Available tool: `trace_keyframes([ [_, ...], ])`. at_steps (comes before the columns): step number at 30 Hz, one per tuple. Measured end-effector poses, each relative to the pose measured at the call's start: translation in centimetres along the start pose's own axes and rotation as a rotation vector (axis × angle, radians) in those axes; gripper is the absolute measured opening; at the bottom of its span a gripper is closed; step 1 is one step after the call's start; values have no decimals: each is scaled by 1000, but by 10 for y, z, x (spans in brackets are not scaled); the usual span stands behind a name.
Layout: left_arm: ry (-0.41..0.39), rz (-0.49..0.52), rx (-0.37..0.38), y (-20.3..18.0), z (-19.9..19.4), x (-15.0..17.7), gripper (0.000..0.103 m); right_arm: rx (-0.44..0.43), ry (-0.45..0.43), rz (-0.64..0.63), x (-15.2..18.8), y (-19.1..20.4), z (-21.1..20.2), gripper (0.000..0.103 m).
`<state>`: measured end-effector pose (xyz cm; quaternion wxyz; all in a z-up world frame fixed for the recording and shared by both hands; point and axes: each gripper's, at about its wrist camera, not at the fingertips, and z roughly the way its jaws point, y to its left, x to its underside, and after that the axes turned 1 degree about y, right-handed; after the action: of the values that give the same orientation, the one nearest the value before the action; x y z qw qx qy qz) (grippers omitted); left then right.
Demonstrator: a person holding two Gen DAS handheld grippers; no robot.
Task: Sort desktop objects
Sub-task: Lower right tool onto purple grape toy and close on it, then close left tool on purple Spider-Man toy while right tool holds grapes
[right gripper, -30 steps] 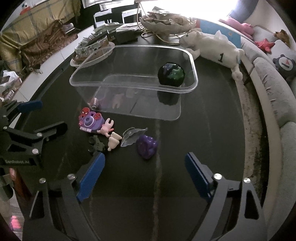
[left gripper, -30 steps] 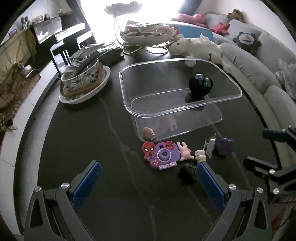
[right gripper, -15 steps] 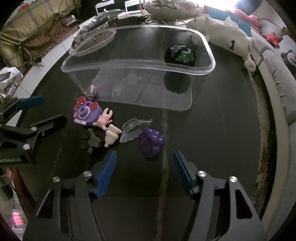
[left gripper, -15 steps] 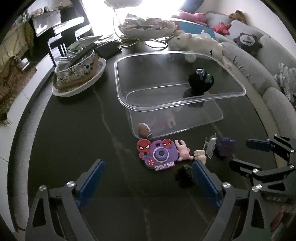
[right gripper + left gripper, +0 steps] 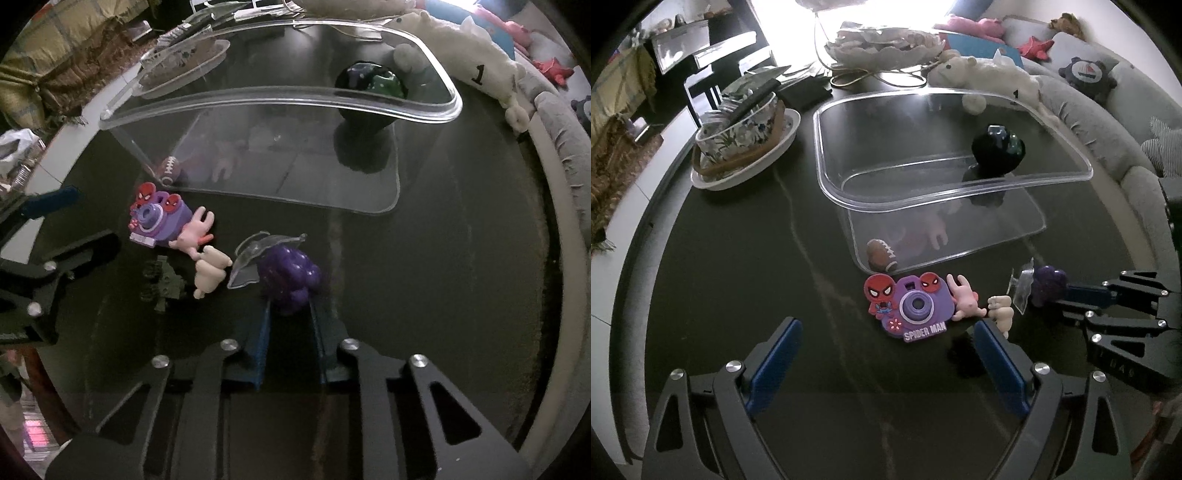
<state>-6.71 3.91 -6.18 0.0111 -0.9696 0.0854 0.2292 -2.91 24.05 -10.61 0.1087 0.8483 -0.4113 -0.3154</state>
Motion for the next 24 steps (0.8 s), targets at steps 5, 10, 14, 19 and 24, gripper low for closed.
trace_keyframes([
  [5,4,-1,-4,0,2,0,92,-1,-9,13,-1,-4,0,15],
  [10,4,-5,-3,1,2,1,92,-5,-22,24,2,-7,-4,11],
  [14,6,-12,1,2,3,2,92,-10,-39,28,4,-8,-12,11],
  [19,-1,-10,-6,0,5,1,92,-8,-49,27,6,-7,-24,11],
  [24,25,0,-9,-6,14,-2,80,-17,-50,33,6,-10,-28,11],
])
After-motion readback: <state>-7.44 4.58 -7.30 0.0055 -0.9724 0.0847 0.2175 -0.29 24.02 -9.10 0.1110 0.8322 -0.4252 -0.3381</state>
